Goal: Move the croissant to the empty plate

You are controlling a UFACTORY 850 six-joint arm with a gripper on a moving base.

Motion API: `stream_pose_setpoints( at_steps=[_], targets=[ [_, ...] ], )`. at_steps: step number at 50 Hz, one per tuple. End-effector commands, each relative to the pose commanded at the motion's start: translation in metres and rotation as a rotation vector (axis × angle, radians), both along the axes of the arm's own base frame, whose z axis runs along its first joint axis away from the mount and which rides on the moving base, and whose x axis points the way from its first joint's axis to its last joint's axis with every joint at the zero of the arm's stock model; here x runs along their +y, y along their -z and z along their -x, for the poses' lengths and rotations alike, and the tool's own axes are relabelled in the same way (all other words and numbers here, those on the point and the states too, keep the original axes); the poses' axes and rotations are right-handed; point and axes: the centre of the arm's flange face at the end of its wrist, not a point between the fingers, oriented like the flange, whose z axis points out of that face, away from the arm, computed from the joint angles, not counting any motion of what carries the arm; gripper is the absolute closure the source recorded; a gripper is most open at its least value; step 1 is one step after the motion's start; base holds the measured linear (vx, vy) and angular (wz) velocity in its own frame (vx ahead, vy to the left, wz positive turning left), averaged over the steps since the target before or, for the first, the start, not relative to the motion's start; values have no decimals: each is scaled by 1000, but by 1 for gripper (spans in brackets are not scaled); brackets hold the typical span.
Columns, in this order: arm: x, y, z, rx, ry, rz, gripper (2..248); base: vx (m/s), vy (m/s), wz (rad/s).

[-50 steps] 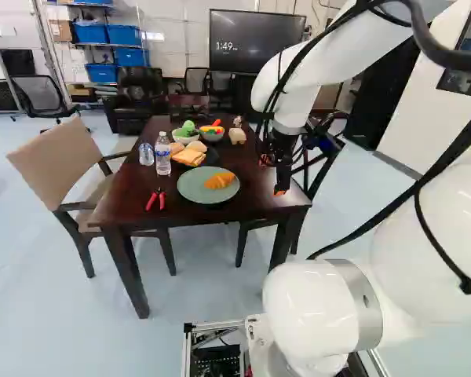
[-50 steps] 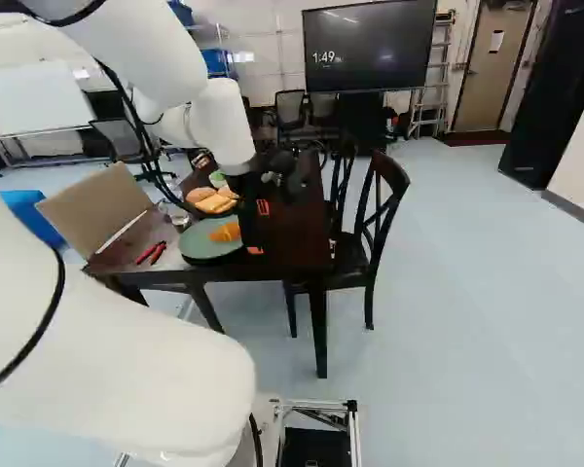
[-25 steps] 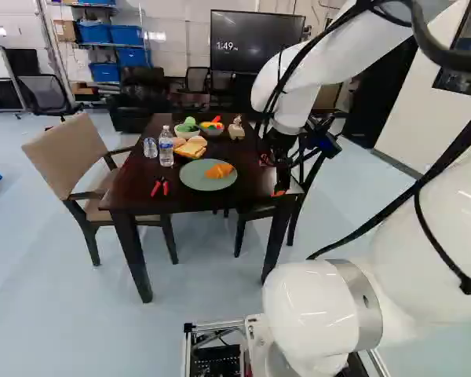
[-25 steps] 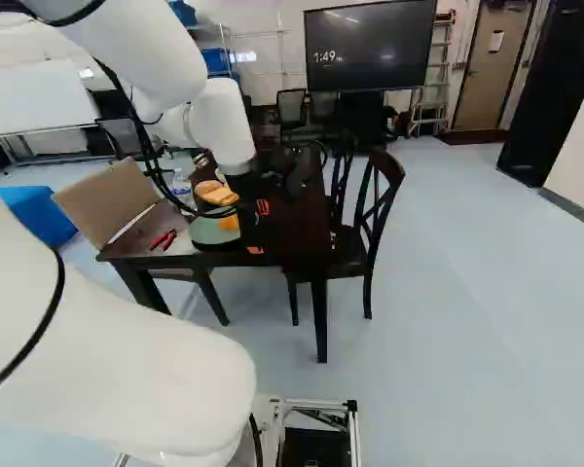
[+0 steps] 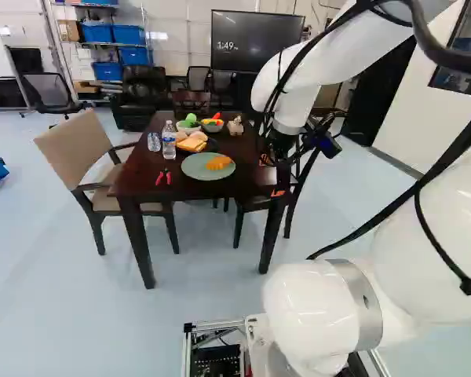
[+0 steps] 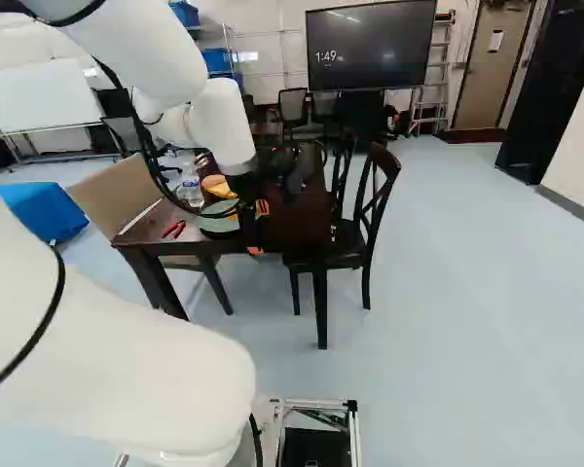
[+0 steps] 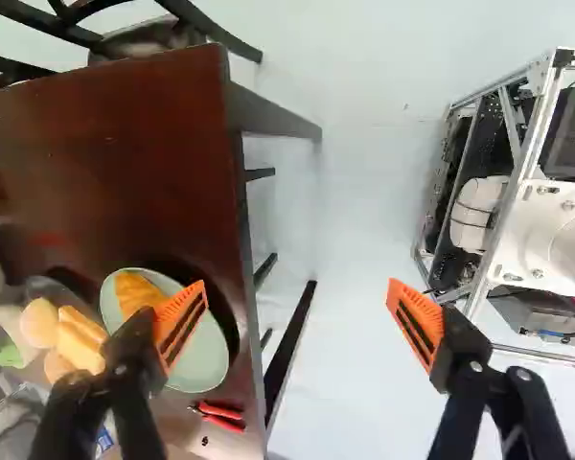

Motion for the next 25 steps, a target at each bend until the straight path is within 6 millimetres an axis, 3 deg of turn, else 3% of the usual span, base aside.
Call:
stream_pose_setpoints(
  at_steps=[25],
  targets=[
    [0,0,0,0,0,0,3,-135,-5,6]
  ],
)
